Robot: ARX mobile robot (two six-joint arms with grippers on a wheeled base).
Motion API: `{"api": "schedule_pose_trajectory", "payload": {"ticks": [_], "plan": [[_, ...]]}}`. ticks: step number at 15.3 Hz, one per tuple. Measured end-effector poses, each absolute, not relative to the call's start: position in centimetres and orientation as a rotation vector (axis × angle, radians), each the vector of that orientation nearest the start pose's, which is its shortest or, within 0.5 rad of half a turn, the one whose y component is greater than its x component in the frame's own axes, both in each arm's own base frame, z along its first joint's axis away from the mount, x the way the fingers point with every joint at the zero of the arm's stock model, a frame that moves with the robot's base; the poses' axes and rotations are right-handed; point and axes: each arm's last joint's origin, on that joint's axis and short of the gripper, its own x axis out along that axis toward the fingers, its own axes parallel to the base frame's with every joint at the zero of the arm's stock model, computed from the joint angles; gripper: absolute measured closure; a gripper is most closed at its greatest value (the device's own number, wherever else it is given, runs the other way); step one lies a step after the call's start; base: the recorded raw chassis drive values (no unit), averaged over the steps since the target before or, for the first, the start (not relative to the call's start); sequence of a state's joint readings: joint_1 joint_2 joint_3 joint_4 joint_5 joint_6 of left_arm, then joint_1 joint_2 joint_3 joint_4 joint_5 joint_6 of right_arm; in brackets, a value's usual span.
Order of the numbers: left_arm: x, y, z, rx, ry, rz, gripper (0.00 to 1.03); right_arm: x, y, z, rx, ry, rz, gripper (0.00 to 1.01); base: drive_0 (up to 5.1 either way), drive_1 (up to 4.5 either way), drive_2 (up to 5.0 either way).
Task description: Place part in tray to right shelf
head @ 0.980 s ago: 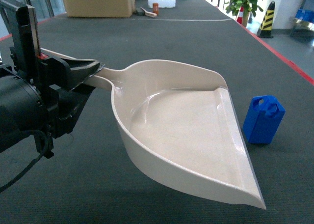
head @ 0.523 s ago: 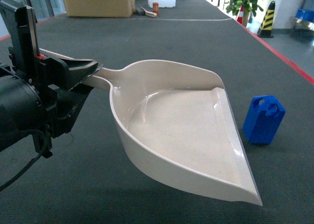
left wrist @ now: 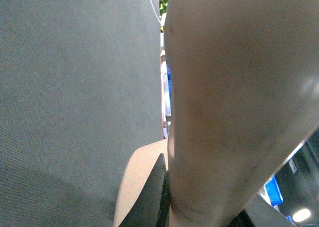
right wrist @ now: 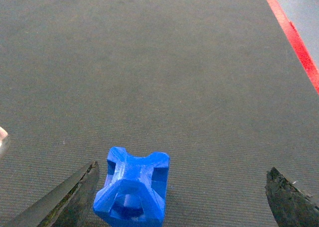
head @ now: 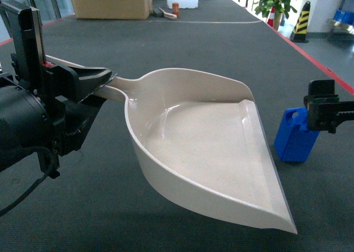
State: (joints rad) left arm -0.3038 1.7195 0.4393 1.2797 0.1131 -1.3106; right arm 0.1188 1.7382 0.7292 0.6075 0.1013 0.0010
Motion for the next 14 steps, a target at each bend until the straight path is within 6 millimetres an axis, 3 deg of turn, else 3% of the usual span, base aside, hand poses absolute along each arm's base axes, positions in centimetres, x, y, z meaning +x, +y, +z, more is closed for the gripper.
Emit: {"api": "schedule_pose_trajectory", "payload": {"ticks": [6, 9, 11, 13, 14], "plan": [[26.9, -8.8, 14.7, -1.29, 0.273, -0.355, 0.86, 37.5, 5.7, 11.6, -0.047, 0.502, -0.007, 0.03, 0.0, 0.0, 0.0], [26.9, -8.8, 14.7, -1.29, 0.273, -0.355, 0.86, 38.2, 5.8, 9.9, -0.005, 0.537, -0.029, 0.33, 0.0, 0.0, 0.0], [26.9, -8.8, 14.7, -1.29, 0.273, -0.355, 0.86, 36.9, 5.6, 10.9, 0.018, 0.504, -0.022, 0.51, 0.0, 0.0, 0.0], [26.9, -8.8, 14.7, -1.29, 0.273, -0.355, 0.86, 34.7, 5.3, 13.5, 0.038, 0.435, 0.001, 0.53, 0.0, 0.0, 0.0], [26.9, -8.8, 14.7, -1.29, 0.273, -0.356, 0.86, 33.5, 5.3, 15.7, 0.063, 0.379, 0.026, 0.53, 0.0, 0.0, 0.0]]}}
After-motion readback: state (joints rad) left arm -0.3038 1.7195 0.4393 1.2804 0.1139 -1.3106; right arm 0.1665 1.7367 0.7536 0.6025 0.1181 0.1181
